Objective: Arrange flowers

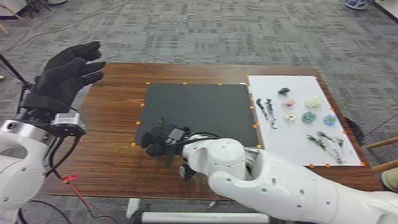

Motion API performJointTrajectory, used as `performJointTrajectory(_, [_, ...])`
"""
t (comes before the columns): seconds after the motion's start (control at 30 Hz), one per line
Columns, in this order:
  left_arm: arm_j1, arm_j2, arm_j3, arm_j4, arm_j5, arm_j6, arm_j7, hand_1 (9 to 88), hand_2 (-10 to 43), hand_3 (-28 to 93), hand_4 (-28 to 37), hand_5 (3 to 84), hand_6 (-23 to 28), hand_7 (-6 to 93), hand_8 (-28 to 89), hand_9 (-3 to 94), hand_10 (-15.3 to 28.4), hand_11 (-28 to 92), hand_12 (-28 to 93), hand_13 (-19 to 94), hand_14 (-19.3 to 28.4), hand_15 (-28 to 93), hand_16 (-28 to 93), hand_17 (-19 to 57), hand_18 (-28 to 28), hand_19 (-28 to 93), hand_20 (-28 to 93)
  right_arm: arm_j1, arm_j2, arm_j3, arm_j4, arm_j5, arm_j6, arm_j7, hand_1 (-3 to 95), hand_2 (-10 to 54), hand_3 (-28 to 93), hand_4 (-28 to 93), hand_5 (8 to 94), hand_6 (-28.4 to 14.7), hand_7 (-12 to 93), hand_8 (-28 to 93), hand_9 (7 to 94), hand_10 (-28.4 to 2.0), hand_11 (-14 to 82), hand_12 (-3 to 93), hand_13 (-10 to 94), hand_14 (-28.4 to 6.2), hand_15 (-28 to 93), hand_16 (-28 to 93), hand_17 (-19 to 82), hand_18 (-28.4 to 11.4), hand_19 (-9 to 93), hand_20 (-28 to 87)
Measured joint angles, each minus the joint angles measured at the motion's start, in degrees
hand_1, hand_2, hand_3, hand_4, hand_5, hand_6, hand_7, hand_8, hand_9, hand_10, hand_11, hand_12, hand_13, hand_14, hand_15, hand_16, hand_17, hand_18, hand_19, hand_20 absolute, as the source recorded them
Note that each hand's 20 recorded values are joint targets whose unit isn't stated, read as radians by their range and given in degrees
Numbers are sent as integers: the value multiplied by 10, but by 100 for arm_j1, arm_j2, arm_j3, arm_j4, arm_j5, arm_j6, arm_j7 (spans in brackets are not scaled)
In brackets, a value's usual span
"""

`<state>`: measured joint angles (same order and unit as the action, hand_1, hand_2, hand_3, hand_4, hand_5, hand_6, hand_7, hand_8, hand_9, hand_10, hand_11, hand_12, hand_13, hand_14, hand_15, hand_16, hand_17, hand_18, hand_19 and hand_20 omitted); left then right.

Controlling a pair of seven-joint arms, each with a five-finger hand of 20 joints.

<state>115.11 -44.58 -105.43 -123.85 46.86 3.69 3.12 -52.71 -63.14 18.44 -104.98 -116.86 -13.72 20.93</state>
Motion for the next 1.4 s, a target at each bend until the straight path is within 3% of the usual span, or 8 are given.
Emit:
performJointTrajectory(0.2, [-30,-50,48,10,1,-2,-5,277,-79,683,-281,234,22,300,-137,159,104,319,134,100,135,480,-75,-92,195,404,120,-670,135,1058,-392,207,206,-417,174,184,906,-146,515,13,164,-127,809,-112,685,385,758,-126,872,375,361,-228,869,409])
performJointTrajectory(0.3, [18,-131,19,-9,4,-2,-12,278,-80,684,-281,235,22,300,-137,160,105,321,134,101,136,483,-74,-92,195,405,120,-1286,285,2099,-605,1056,255,-560,271,-24,827,-259,539,17,175,-126,772,-109,361,263,742,-102,877,360,359,-209,856,415])
performJointTrajectory(0.37, [128,-193,-57,-51,5,-1,-16,278,-80,685,-282,235,22,301,-138,160,104,321,134,101,136,484,-75,-92,195,405,120,-1578,562,2543,-728,1825,594,-484,382,-87,659,-280,543,22,185,-129,724,-109,219,191,741,-89,887,358,362,-201,854,422])
performJointTrajectory(0.47, [372,-282,-205,-127,5,3,-14,278,-80,684,-282,234,22,301,-138,159,105,321,134,102,137,484,-76,-92,195,405,120,-1878,1183,2827,-821,2238,1752,63,550,-94,238,-227,542,21,193,-128,684,-110,191,174,733,-86,892,366,358,-195,847,430])
performJointTrajectory(0.63, [620,-378,-277,-162,7,13,-6,278,-79,683,-282,235,22,300,-138,159,105,321,133,102,137,484,-77,-92,195,404,120,-2921,1939,4139,-825,799,3193,1696,591,-89,22,-120,512,-5,193,-113,584,-117,191,191,671,-86,879,357,315,-182,816,456])
performJointTrajectory(0.87, [618,-410,-274,-154,5,11,-12,275,-78,683,-282,235,23,299,-137,159,104,321,133,102,137,485,-77,-92,194,404,120,-4766,2322,6247,-1252,-1012,3896,2658,569,-95,20,-120,481,-41,302,-113,505,-133,413,306,619,-101,877,341,294,-195,804,478])
performJointTrajectory(1.17, [640,-410,-318,-153,2,11,-23,275,-78,683,-283,235,23,299,-137,159,105,322,133,103,136,485,-78,-92,195,404,120,-6391,2278,6826,-1736,-1482,3118,2936,609,-95,-56,-75,501,-32,347,-121,517,-131,450,337,608,-94,867,351,286,-184,793,483])
performJointTrajectory(1.4, [600,-407,-246,-134,1,2,-24,273,-77,685,-283,235,24,298,-136,159,105,322,133,102,137,484,-78,-92,194,404,120,-6748,2116,6396,-1225,-1695,3403,3360,575,-95,287,-267,487,-36,385,-144,486,-135,470,337,587,-103,853,355,289,-199,802,475])
